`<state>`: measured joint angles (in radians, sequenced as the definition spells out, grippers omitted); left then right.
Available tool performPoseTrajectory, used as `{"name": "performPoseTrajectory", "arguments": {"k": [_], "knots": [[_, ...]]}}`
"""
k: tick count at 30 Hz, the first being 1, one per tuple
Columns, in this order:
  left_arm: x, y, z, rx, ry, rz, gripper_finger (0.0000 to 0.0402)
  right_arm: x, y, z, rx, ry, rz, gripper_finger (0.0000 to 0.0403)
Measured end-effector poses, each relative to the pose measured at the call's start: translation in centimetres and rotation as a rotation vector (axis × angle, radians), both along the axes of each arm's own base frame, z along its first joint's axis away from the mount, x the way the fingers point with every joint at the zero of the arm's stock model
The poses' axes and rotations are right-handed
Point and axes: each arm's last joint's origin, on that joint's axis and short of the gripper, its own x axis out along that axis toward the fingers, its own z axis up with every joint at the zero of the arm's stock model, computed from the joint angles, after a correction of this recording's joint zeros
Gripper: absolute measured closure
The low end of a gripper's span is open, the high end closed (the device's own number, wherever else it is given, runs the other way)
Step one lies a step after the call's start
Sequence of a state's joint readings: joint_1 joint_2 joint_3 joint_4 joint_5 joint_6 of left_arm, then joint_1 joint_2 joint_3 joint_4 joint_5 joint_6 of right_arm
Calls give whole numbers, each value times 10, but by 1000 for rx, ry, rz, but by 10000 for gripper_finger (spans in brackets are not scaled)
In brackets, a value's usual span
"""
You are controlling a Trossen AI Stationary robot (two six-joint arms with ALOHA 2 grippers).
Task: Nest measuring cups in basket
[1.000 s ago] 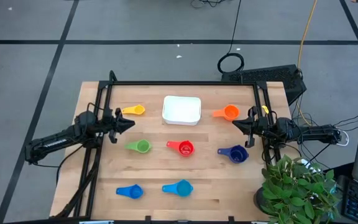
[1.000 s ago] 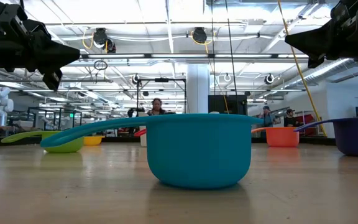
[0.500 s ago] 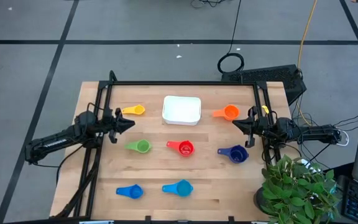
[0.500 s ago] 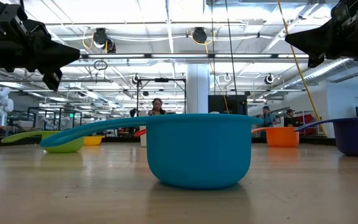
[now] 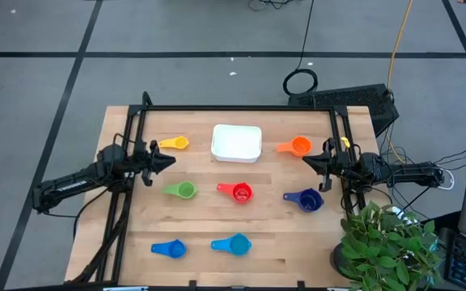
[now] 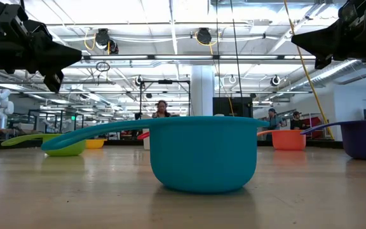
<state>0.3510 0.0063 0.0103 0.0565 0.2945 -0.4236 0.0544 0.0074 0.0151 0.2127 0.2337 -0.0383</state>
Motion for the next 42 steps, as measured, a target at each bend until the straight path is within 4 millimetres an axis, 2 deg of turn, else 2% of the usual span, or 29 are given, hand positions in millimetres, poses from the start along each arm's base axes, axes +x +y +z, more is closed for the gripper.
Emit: {"name": "performPoseTrajectory", "arguments": {"k": [28, 33, 36, 42], "knots": [[0, 1, 2, -29, -24, 40, 362, 0, 0, -1, 3, 7, 0, 403], [-5, 0, 25, 56, -255, 65, 362, 0, 0, -1, 25, 3, 4, 403], [-9, -2, 43, 115, -323, 52, 362, 0, 0, -1, 25, 2, 4, 403], [-2, 3, 66, 102, -119, 123, 362, 0, 0, 0, 26, -4, 4, 403]]}}
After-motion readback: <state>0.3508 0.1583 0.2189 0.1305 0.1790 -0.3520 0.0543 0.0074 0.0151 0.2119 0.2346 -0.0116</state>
